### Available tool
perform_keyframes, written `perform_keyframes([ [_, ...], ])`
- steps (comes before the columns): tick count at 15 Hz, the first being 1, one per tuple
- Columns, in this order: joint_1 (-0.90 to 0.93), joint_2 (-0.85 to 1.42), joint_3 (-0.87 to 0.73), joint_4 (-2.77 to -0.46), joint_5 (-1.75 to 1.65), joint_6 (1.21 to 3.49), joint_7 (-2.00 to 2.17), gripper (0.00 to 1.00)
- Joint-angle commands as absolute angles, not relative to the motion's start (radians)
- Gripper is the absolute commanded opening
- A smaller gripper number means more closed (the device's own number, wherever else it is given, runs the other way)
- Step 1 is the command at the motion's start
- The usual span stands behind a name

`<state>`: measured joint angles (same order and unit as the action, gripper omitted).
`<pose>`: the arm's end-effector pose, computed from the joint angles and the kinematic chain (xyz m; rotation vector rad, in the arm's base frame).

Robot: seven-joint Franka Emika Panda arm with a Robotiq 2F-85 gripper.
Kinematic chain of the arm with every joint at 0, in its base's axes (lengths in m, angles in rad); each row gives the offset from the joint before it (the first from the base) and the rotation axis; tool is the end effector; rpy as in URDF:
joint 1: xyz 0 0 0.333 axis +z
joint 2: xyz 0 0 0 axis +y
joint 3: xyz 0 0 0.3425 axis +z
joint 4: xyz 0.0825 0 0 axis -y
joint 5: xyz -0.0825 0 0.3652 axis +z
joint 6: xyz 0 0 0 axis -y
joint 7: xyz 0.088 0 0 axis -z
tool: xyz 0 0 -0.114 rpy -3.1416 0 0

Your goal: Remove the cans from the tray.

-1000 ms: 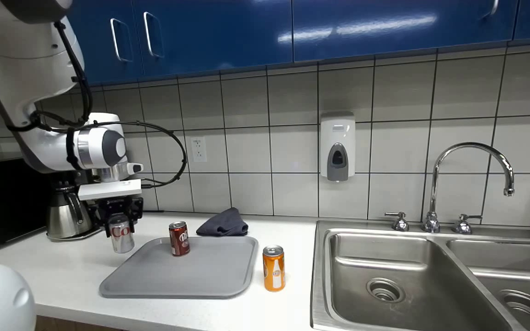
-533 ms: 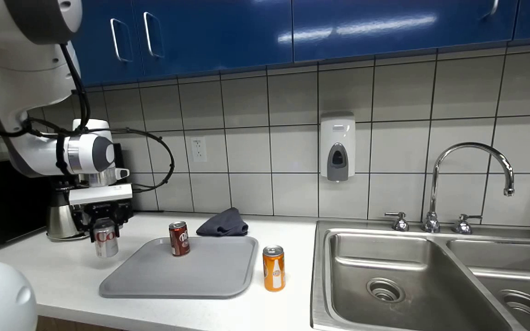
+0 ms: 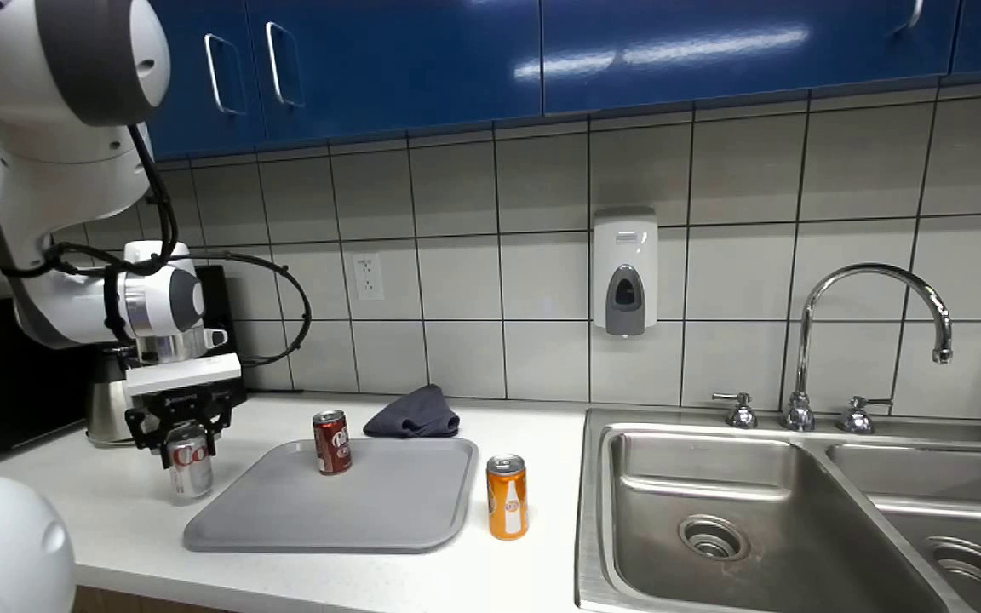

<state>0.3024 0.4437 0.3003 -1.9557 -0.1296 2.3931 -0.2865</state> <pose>0.5160 0.3390 0.2900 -2.7540 -1.4253 -0.0177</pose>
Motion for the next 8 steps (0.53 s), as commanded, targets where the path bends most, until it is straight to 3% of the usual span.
perform_keyframes([
  [1,0.325,0.473,0.285,-1.887,-0.177,2.317,-0.285,0.38],
  [8,0.332,0.494,0.286,-1.859,-0.191,2.289,-0.288,0.38],
])
